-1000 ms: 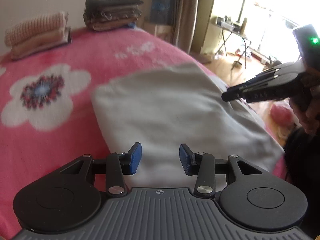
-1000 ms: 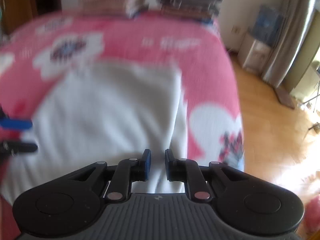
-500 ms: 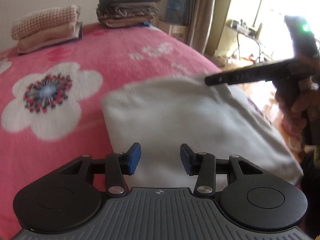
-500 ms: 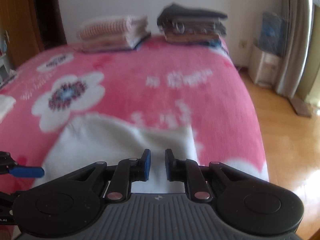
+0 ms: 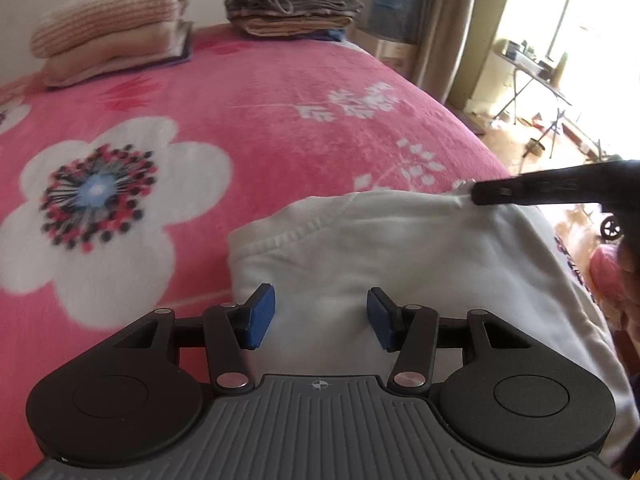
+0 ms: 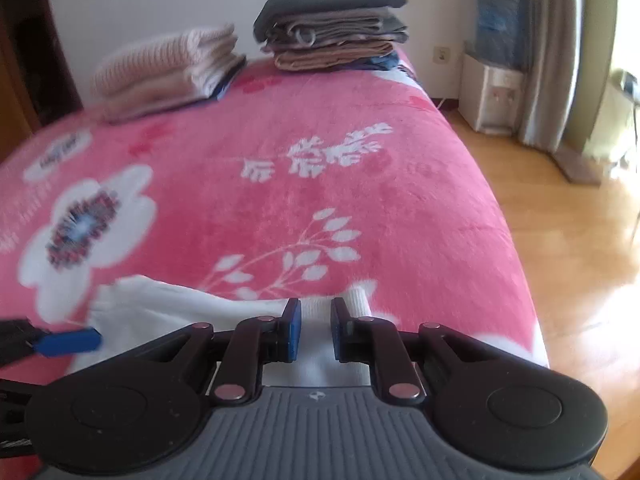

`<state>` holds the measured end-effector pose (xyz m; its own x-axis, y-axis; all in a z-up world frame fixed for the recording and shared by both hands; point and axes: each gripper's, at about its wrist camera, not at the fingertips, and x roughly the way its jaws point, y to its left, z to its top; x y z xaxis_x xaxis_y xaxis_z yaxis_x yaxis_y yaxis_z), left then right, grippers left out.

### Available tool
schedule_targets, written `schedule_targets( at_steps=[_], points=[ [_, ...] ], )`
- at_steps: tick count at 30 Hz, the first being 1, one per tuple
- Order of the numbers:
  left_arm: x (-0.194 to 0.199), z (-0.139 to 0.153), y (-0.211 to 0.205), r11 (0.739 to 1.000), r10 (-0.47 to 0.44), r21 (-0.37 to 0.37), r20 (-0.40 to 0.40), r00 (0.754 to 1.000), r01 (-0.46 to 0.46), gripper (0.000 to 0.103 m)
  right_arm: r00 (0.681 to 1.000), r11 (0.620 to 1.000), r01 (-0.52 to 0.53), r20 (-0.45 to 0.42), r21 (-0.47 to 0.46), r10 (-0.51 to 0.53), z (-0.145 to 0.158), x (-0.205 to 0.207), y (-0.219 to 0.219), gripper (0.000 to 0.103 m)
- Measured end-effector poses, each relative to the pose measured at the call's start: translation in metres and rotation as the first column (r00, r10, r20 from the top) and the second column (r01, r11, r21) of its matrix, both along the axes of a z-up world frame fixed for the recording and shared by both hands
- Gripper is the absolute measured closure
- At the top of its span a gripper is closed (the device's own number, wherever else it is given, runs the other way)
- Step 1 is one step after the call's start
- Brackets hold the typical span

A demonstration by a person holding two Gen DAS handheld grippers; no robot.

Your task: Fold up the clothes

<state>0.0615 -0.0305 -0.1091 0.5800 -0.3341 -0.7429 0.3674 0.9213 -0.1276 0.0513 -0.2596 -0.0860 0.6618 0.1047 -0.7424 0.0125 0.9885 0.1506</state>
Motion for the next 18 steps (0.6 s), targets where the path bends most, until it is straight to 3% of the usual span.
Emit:
schedule_targets(
  at_steps=[4, 9, 13, 16, 18],
  points=[
    [-0.030, 0.021, 0.011, 1.000, -0.008, -0.014, 0.025, 1.000, 0.008, 0.052, 0.998, 0.994, -0.051, -0.024, 0.098, 0.054, 0.018, -0.035, -0.001, 0.086],
    [-0.070, 0.025, 0.006, 0.997, -0.080, 0.022, -0.014, 0.997, 0.081, 0.052, 0.993, 0.990, -0.107, -0.041, 0.092, 0.111, 0.032, -0.077, 0.009, 0.086],
    [-0.094, 0.007, -0.006, 0.985, -0.147, 0.077, -0.080, 0.986, 0.153, 0.052, 0.977, 0.983, -0.173, -0.111, 0.067, 0.180, 0.014, -0.092, 0.021, 0.086],
    [-0.101, -0.006, -0.014, 0.977, -0.161, 0.128, -0.069, 0.985, 0.169, 0.050, 0.960, 0.970, -0.244, -0.140, -0.007, 0.241, -0.011, -0.094, 0.032, 0.086],
    [-0.100, -0.005, -0.013, 0.981, -0.145, 0.122, -0.076, 0.986, 0.154, 0.050, 0.960, 0.969, -0.247, -0.140, -0.023, 0.241, -0.009, -0.091, 0.036, 0.086]
  ],
)
